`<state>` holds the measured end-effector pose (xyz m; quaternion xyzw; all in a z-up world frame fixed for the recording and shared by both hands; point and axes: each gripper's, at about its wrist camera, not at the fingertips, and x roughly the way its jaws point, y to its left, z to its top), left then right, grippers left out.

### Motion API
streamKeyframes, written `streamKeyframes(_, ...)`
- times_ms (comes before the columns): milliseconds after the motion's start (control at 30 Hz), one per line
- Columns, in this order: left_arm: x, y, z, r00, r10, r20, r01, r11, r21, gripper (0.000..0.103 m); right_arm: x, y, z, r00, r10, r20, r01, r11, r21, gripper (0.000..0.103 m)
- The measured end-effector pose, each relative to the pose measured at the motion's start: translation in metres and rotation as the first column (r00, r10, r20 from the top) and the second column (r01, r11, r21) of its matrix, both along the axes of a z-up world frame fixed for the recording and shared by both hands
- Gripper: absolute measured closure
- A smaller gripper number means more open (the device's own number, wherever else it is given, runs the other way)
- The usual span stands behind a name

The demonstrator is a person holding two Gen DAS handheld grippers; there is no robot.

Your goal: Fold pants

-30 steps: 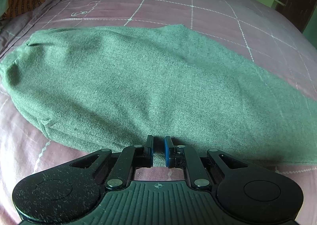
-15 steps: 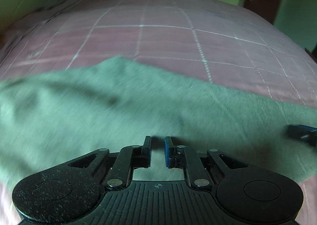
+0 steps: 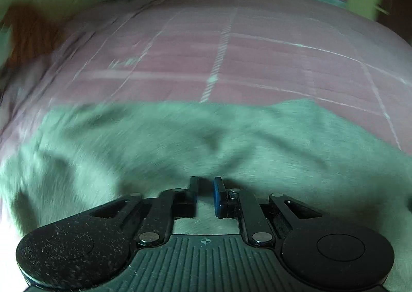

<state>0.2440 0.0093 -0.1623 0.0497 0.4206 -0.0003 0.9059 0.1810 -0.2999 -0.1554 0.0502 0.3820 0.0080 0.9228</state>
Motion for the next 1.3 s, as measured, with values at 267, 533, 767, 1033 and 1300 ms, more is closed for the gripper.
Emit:
streamKeyframes(267,0.015,-0.007,-0.016,1.000,0.009,0.018,-0.009,1.000,0.021,0.092,0.057,0.033,-0.018,0.999,0.021,-0.025,-0.023,0.996,-0.087,0.089)
streamKeyframes(533,-0.011,-0.061,0.004,0.997,-0.079,0.028,0.080,0.996,-0.042,0.091,0.043,0.029,-0.003,1.000,-0.018,-0.008,0.017,0.992,-0.128,0.074)
streamKeyframes(767,0.002,-0.085,-0.012,0.995,-0.095,-0.004,0.095,0.995,0.000,0.092,0.039,0.035,-0.020,0.999,0.002,-0.046,-0.016,0.951,-0.309,0.078)
streamKeyframes(1033,-0.050,-0.066,-0.001,0.998,-0.046,-0.033,0.046,0.999,0.012,0.092,-0.011,-0.032,0.003,0.989,-0.144,-0.026,0.135,0.968,-0.212,0.074)
streamKeyframes(1300,-0.109,-0.070,-0.005,0.999,-0.049,-0.022,0.050,0.996,0.072,0.091,-0.092,-0.038,-0.019,0.997,-0.077,-0.008,0.071,0.949,-0.306,0.066)
